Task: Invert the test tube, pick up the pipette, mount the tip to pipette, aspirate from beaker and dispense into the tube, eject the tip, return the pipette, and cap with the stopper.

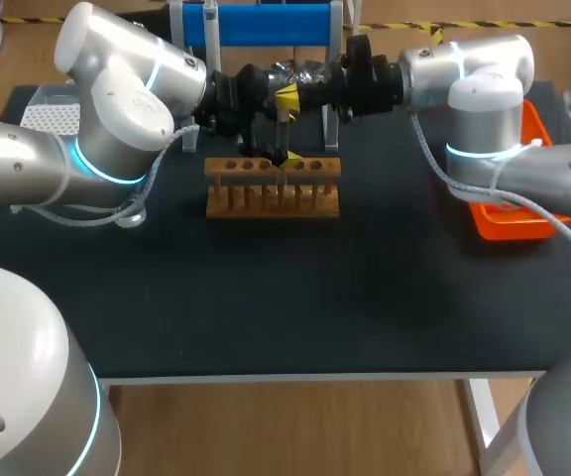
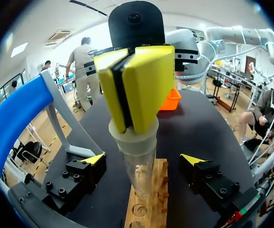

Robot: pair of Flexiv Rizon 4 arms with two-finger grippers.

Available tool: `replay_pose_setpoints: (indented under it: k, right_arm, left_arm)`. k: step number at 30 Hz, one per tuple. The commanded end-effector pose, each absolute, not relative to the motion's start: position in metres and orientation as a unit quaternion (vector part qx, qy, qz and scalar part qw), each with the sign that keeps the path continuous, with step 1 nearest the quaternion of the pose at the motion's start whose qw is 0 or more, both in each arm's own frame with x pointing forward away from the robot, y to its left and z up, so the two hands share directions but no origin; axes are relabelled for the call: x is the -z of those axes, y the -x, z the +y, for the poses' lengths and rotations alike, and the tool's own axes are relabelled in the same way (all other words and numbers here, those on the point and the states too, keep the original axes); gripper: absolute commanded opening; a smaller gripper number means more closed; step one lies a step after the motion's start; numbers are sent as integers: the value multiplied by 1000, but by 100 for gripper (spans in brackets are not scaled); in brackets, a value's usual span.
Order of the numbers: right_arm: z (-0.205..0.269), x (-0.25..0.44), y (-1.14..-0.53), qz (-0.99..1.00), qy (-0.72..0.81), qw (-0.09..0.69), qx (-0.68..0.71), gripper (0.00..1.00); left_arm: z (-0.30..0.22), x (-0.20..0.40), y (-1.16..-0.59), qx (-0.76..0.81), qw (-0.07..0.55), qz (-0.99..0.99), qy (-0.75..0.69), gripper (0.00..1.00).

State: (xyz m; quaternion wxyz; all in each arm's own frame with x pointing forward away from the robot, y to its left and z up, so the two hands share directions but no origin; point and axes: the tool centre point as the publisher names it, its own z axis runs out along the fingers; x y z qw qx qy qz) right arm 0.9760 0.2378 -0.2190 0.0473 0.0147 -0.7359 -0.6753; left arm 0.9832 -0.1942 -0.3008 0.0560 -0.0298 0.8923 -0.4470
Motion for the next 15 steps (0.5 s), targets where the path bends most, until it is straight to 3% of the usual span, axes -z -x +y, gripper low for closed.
replay_pose_setpoints:
  k: [1, 15]
  right_arm:
    - [240, 223, -978, -735, -18, 52, 676, 0]
    - [239, 240, -976, -740, -4, 60, 670, 0]
  left_arm:
    - [-194, 300, -984, 445, 53, 893, 29, 100]
    - [-194, 300, -984, 445, 53, 893, 29, 100]
